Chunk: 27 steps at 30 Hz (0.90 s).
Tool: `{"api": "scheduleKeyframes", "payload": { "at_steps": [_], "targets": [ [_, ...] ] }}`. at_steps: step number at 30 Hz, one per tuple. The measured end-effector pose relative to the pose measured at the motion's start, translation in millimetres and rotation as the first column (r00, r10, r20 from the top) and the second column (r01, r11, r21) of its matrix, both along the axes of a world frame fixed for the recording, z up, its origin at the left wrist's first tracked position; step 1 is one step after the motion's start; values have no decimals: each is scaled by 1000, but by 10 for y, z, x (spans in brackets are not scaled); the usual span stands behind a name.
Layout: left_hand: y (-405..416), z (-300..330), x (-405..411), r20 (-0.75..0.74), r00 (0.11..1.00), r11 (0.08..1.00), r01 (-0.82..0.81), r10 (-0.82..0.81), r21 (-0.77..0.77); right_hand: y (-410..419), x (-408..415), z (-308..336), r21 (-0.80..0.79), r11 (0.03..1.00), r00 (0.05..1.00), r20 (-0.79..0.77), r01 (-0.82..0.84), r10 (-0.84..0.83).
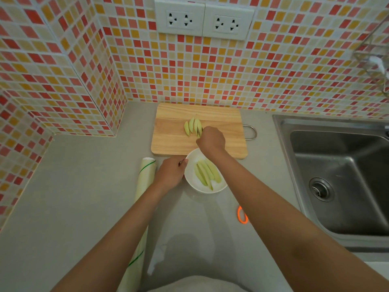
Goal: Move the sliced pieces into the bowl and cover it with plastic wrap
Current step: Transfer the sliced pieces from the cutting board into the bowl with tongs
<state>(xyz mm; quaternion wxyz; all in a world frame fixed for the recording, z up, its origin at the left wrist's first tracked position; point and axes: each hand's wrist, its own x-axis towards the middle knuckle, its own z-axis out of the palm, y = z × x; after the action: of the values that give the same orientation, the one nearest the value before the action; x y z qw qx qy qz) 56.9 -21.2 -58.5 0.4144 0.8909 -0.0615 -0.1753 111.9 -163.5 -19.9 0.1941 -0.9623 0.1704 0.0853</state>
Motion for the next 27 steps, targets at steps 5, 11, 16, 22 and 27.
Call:
{"api": "scheduleKeyframes", "payload": {
  "at_steps": [5, 11, 16, 22, 27],
  "targets": [
    [7, 12, 11, 12, 1000, 1000, 4, -4, -10, -120, -252, 245, 179, 983, 990, 124, 43, -66],
    [12, 11, 22, 5, 1000, 1000, 3, -3, -29, -235, -1288, 336, 183, 983, 993, 113, 0, -21],
    [15, 9, 28, 7, 1000, 999, 5, -5, -37, -263, -1593, 197, 62, 996, 997, -36, -59, 62],
    [17, -3, 46, 36, 999, 999, 28, -27, -21, -213, -762, 290, 112, 994, 989, 143, 18, -33],
    [36, -5, 49, 1, 1000, 999, 13, -13, -41, -46, -64, 153, 27, 998, 998, 27, -58, 58]
  ]
}}
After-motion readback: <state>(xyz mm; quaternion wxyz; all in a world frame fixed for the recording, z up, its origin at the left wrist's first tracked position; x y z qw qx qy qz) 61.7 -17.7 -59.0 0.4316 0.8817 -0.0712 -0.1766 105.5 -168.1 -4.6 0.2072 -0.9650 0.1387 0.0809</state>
